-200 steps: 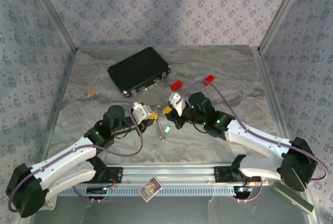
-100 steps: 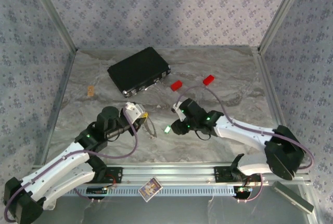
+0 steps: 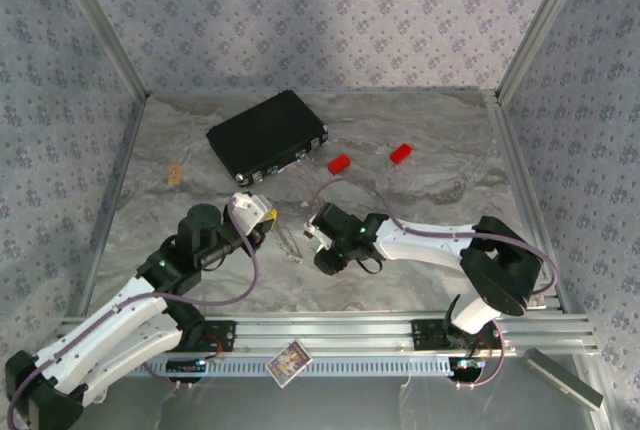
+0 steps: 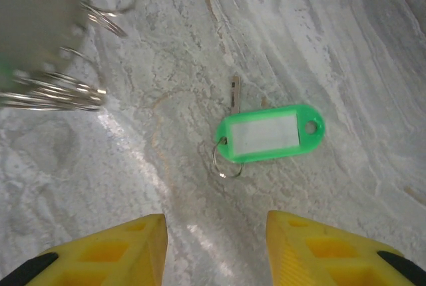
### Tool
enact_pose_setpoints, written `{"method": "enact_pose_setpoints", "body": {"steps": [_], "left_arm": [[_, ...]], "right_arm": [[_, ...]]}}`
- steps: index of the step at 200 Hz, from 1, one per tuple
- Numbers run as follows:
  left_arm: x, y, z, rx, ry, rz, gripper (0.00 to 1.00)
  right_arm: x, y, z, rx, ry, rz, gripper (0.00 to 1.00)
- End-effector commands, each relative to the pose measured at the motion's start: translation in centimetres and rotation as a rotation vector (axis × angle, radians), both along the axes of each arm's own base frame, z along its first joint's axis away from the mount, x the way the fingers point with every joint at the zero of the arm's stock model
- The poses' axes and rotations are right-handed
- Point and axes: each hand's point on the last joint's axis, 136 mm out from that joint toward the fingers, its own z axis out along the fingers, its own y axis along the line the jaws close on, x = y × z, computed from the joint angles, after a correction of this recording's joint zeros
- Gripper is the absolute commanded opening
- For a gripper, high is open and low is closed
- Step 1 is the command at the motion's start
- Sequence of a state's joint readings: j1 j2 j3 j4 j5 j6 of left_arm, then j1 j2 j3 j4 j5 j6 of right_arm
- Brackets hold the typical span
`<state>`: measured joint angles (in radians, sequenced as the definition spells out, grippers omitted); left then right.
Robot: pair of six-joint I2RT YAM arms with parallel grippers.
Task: Put the keys on the keyring
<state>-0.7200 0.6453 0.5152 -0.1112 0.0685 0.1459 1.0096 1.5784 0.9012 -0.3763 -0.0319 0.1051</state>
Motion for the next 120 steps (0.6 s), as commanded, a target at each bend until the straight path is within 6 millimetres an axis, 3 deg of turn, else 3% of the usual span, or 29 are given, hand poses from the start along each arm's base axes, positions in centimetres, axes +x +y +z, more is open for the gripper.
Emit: {"method": "enact_pose_setpoints", "body": {"steps": [1, 51, 120], "left_arm": [[1.1, 1.5, 3.6, -0.040, -0.072, 0.100, 0.00], [2.0, 3.4, 4.4, -0.021, -0.093, 0.202, 0.00], [2.0, 3.4, 4.3, -0.039, -0.083, 0.204, 0.00]], "right_arm": [[0.5, 0.6, 0.0, -0.055, -0.049, 0.076, 0.44], [0.9, 1.5, -0.9, -0.087, -0.048, 0.106, 0.43], [1.4, 1.1, -2.3, -0.142, -0.052, 0.091, 0.36]]}}
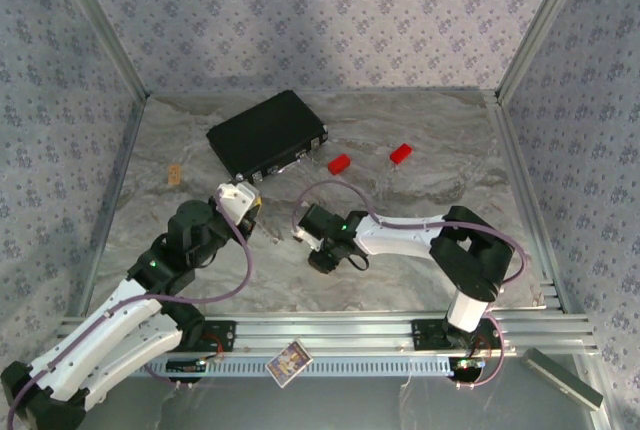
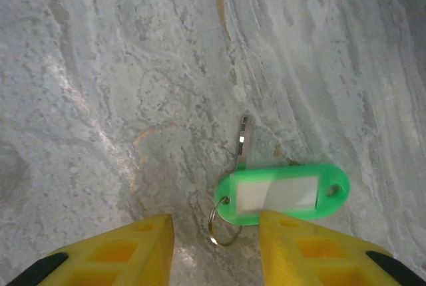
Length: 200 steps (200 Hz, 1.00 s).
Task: Put the keys on the keyring
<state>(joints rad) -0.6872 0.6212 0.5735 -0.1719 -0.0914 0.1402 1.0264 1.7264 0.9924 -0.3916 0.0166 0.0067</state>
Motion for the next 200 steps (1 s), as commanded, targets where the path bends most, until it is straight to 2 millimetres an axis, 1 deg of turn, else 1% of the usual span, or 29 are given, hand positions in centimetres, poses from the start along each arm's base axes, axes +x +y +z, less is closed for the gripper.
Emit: {"method": "enact_pose_setpoints", "body": {"steps": [1, 15, 36, 60, 80, 105, 131, 155, 175, 200], "left_arm": [[0.1, 0.2, 2.2, -0.054, -0.043, 0.015, 0.00], [0.0, 0.2, 2.3, -0.058, -0.042, 0.013, 0.00], [0.0, 0.2, 2.4, -0.059, -0.042, 0.011, 0.00], [-0.1, 0.0, 2.5, -0.059, -0.045, 0.002, 0.00], [-0.3, -0.4, 2.3, -0.056, -0.045, -0.028, 0.00], [-0.6, -1.2, 2.1, -0.065, -0.045, -0.076, 0.00], [-0.9, -2.5, 1.7, -0.075, -0.023, -0.143, 0.00], [-1.0, -3.4, 1.4, -0.076, -0.003, -0.185, 0.00], [-0.9, -4.0, 1.2, -0.083, 0.010, -0.208, 0.00], [-0.8, -4.7, 0.7, -0.086, 0.029, -0.232, 0.00]], "right_arm": [[0.4, -0.1, 0.0, -0.037, -0.021, 0.002, 0.35], [0.4, -0.2, -0.1, -0.046, -0.024, 0.000, 0.31], [0.5, -0.4, -0.1, -0.051, -0.029, -0.004, 0.20], [0.6, -0.5, 0.9, -0.029, -0.041, -0.020, 0.06], [0.2, -1.2, 1.8, -0.005, -0.034, -0.047, 0.00], [-0.4, -2.8, 2.8, 0.044, 0.012, -0.120, 0.00], [-0.9, -4.4, 3.9, 0.109, 0.081, -0.230, 0.00], [-1.6, -4.6, 4.3, 0.180, 0.180, -0.292, 0.00], [-2.1, -4.7, 4.1, 0.200, 0.248, -0.328, 0.00], [-2.0, -4.8, 3.5, 0.224, 0.289, -0.361, 0.00]]}}
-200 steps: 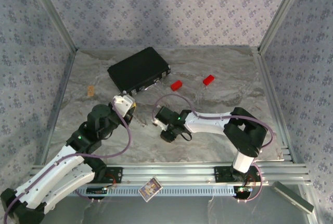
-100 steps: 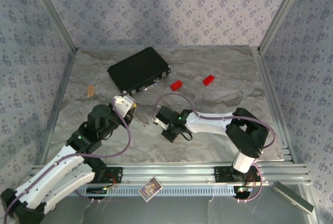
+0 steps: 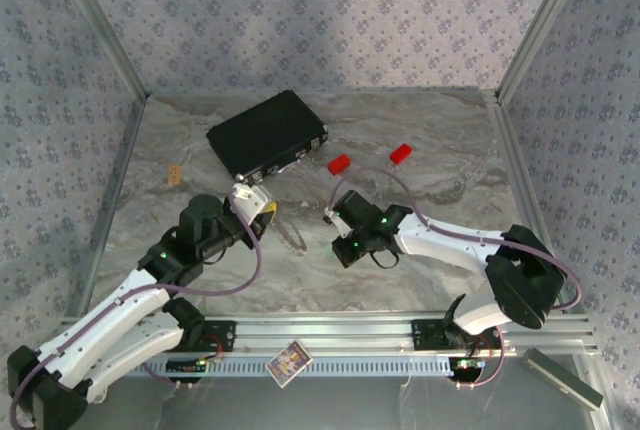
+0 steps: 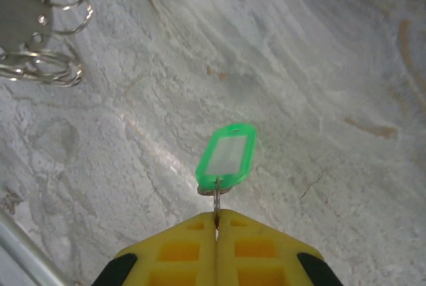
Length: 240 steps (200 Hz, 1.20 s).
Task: Put the keys on the keyring
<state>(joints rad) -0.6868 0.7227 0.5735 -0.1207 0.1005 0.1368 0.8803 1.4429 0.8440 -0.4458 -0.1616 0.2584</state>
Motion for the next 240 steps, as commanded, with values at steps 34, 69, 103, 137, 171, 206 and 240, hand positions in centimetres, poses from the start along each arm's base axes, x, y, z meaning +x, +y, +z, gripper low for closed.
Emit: {"method": "enact_pose_setpoints", "body": {"steps": [34, 69, 103, 137, 171, 206, 240], "left_arm": [[0.0, -1.7, 1.7, -0.073, -0.022, -0.073, 0.00], [-0.1, -2.1, 1.2, -0.071, -0.009, -0.088, 0.00], [0.0, -2.4, 1.0, -0.072, -0.002, -0.102, 0.00], [0.0, -2.5, 0.7, -0.066, 0.002, -0.106, 0.00], [0.0, -2.6, 0.3, -0.059, 0.008, -0.108, 0.00], [0.0, -2.6, 0.0, -0.050, 0.010, -0.109, 0.00], [0.0, -2.6, 0.0, -0.049, 0.010, -0.113, 0.00]], "right_arm": [[-1.3, 0.0, -1.7, 0.059, 0.171, -0.056, 0.00], [-1.0, -0.1, -2.4, 0.054, 0.199, -0.074, 0.00], [-0.7, -0.3, -3.0, 0.047, 0.223, -0.088, 0.00], [-0.4, -0.2, -3.2, 0.044, 0.235, -0.095, 0.00], [-0.1, -0.2, -3.4, 0.035, 0.232, -0.105, 0.00], [0.3, -0.1, -3.4, 0.027, 0.218, -0.112, 0.11], [0.8, 0.0, -3.3, 0.025, 0.209, -0.125, 0.20]]}}
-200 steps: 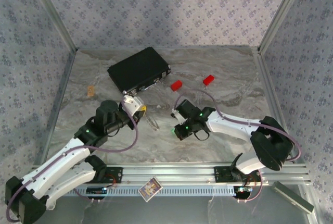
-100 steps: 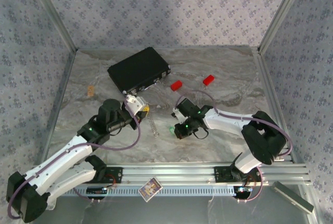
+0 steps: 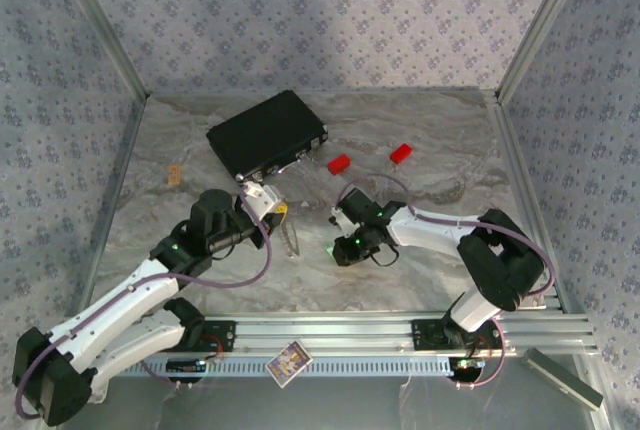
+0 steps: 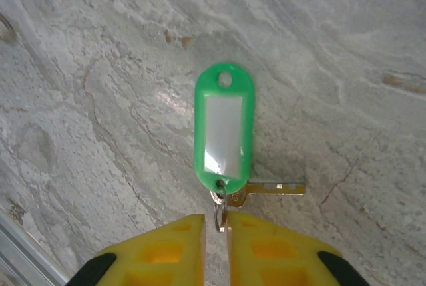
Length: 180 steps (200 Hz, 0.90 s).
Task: Put the keys on the keyring
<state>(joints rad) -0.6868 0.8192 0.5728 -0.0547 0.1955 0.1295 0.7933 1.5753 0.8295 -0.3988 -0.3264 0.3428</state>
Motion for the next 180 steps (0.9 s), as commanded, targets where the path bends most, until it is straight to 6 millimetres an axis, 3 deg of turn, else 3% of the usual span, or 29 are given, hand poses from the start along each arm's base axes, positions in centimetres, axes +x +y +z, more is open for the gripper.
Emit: {"method": "enact_pose_setpoints", "body": {"steps": [1, 119, 180], "left_arm": [[0.0, -0.5, 1.2, -0.039, -0.039, -0.026, 0.00], [-0.1, -0.5, 1.3, -0.042, -0.037, -0.028, 0.00], [-0.2, -0.5, 1.4, -0.041, -0.039, -0.030, 0.00]], "right_arm": [[0.9, 0.2, 0.1, -0.012, -0.008, -0.024, 0.20], [1.0, -0.5, -0.6, -0.065, 0.004, -0.045, 0.24], [0.4, -1.8, 0.9, -0.076, -0.008, -0.079, 0.31]]}}
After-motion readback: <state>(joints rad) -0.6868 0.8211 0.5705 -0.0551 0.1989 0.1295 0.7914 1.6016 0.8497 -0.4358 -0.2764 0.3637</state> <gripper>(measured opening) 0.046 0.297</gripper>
